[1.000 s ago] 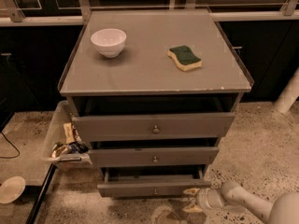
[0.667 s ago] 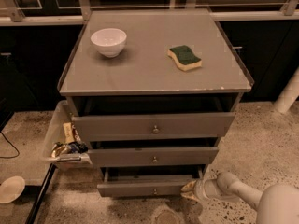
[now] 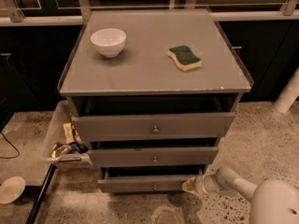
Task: Close bottom drawer
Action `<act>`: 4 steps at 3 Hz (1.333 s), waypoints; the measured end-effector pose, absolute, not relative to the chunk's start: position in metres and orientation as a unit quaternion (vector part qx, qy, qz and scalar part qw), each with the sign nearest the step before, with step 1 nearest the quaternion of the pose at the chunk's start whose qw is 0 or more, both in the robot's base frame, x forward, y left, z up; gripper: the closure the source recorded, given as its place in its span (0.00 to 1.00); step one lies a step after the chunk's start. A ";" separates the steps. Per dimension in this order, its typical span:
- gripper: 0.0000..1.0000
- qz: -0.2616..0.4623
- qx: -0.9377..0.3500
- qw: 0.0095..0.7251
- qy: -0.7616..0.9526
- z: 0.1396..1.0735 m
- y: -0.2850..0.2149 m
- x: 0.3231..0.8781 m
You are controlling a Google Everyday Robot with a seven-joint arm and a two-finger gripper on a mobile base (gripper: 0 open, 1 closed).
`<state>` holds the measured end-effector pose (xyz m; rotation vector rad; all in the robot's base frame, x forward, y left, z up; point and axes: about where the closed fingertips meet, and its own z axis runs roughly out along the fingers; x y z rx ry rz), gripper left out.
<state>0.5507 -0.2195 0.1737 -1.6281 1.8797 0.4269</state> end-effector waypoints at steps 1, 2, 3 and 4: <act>0.63 0.161 -0.615 0.304 0.710 0.174 -0.219 0.551; 0.40 0.161 -0.615 0.304 0.710 0.174 -0.219 0.551; 0.17 0.161 -0.615 0.304 0.710 0.174 -0.219 0.551; 0.00 0.161 -0.615 0.304 0.710 0.174 -0.219 0.551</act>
Offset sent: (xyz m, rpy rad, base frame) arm 0.0000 0.0000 0.0000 0.0000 0.0000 0.0000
